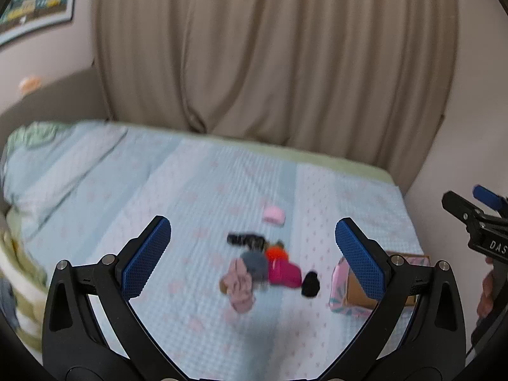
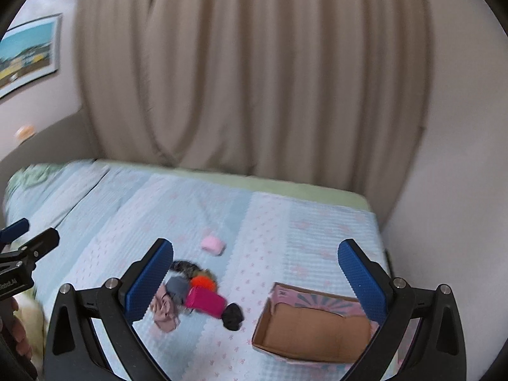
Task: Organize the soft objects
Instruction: 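Grasp the pink-beige cloth with left tool while right tool grasps the pink pouch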
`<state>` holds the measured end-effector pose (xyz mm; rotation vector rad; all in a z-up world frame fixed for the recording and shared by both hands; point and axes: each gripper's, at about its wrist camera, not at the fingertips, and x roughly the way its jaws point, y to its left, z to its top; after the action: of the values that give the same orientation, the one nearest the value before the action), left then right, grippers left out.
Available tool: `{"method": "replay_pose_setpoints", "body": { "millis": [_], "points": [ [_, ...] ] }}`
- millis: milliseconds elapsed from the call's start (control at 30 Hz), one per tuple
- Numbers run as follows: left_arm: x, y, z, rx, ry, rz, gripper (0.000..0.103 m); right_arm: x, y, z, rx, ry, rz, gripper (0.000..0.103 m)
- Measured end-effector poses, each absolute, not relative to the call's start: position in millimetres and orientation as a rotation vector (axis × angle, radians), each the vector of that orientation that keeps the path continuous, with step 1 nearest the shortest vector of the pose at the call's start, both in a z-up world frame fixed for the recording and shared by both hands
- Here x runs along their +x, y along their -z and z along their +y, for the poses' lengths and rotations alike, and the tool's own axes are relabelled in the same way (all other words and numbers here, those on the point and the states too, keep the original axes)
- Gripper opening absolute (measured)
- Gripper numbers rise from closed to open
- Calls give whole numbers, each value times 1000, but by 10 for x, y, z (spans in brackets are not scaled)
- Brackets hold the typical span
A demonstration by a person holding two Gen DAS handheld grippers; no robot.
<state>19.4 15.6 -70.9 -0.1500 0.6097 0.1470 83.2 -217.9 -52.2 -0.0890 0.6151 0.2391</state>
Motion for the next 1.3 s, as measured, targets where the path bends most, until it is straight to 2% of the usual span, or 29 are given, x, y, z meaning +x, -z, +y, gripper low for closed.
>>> {"method": "replay_pose_setpoints", "body": {
  "millis": [267, 600, 767, 1000, 1100, 1233, 1300],
  "points": [
    [229, 1455, 181, -203, -162, 750, 102, 1239, 1287, -1901, -274, -589, 716, 103],
    [762, 2660, 293, -259, -143, 919, 101, 1749, 2457, -1371, -457, -846, 921, 103],
    [996, 3209, 345, -296, -162, 980, 90, 1936, 2972, -1104, -580, -933, 1005, 103],
    [1290, 3829, 299, -234, -179, 1046, 80, 2234, 3614, -904, -697, -978, 1089, 103],
    [1374, 4041, 254, -233, -180, 1085, 71, 2314, 3808, -827, -737, -1001, 1119, 103],
    [1477, 4208, 174, -222, -182, 1108, 67, 2395, 4032, -740, -786, -1031, 1171, 88],
    [1522, 4245, 136, -208, -183, 1113, 67, 2430, 4120, -709, -801, -1047, 1193, 86]
  ]
}}
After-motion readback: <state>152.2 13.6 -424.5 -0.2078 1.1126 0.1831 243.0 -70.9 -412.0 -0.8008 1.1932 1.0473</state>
